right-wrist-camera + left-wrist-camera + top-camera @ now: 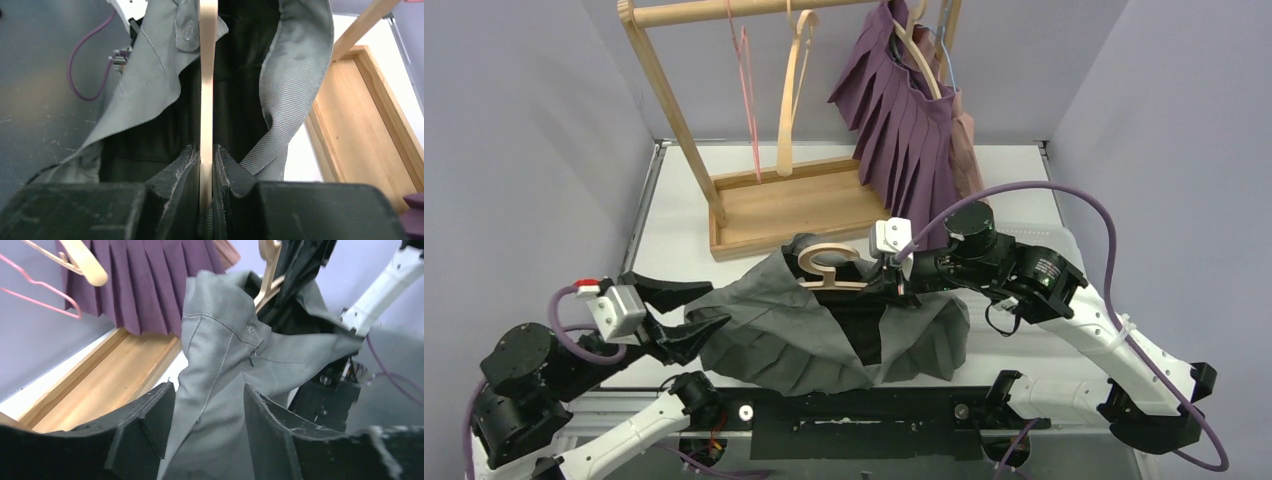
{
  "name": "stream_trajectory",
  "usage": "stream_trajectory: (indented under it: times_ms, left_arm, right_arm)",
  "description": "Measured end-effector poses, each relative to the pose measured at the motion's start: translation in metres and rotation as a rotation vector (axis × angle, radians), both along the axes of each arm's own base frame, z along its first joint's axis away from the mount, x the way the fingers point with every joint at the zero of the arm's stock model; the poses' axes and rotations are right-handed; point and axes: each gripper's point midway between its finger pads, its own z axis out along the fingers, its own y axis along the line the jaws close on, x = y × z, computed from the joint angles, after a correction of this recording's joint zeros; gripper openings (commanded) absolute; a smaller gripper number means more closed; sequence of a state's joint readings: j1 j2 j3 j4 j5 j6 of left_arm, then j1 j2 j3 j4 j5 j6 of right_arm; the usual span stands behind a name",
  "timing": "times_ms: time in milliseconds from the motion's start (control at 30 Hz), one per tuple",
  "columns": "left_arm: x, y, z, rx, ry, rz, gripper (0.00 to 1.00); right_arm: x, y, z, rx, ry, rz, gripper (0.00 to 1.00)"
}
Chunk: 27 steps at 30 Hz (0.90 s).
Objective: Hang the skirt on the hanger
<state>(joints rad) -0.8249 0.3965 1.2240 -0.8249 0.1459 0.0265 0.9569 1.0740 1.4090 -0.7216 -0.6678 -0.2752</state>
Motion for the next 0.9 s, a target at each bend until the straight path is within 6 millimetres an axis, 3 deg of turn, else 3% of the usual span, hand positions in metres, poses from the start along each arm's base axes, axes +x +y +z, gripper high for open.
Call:
stream_trajectory:
  times_ms: [133, 267, 500, 633, 733, 900]
  left_arm:
    - [0.002, 0.01, 0.017, -0.057, -0.013, 0.047, 0.61]
    - [0.011, 0.003, 0.025, -0.034, -0.011, 0.054, 0.59]
    - [0.022, -0.032, -0.012, 0.152, 0.073, -0.041, 0.56]
    - [0.02, -0.039, -0.032, 0.221, 0.124, -0.086, 0.56]
    - [0.015, -0.041, -0.037, 0.234, 0.138, -0.116, 0.54]
    - [0.007, -0.047, -0.047, 0.26, 0.169, -0.175, 0.41]
  right_arm:
    - [0.009, -0.001, -0.006, -0.042, 0.009, -0.039, 0.0]
    - [0.018, 0.008, -0.018, -0.086, 0.015, -0.038, 0.0]
    - [0.018, 0.014, -0.025, -0.108, 0.009, 0.004, 0.0]
    - [0.011, 0.014, -0.016, -0.087, 0.0, 0.048, 0.0]
    - [0.006, 0.013, -0.015, -0.084, 0.005, 0.075, 0.0]
    - [-0.001, 0.012, -0.017, -0.086, 0.011, 0.113, 0.0]
